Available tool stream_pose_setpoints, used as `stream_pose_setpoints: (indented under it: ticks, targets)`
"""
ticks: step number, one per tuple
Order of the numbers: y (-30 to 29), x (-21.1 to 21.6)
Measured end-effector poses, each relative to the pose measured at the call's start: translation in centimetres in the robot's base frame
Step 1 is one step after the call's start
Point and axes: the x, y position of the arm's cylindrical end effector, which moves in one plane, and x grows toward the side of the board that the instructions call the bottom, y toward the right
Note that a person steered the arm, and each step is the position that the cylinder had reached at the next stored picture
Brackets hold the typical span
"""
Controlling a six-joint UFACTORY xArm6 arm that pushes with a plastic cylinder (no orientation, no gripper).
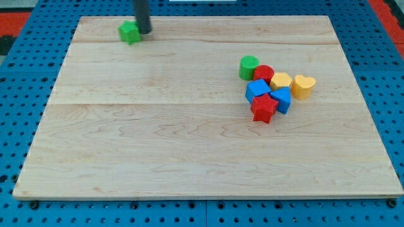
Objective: Move your arm towards the top right of the board
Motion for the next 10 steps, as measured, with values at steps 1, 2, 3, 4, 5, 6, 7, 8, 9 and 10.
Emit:
stream_pose_setpoints:
  ticks: [1, 2, 3, 4, 5, 6, 7, 8, 9, 10]
  targets:
    - [-5.0, 0.0]
    - [0.1, 0.0]
    - [9.6, 0.0]
    - [14.3, 0.0]
    - [17.4, 0.0]
    - [17.9, 0.0]
    - [17.9, 0.0]
    - [18.5, 0.0]
    - [20.3, 0.0]
    - [20.5, 0.0]
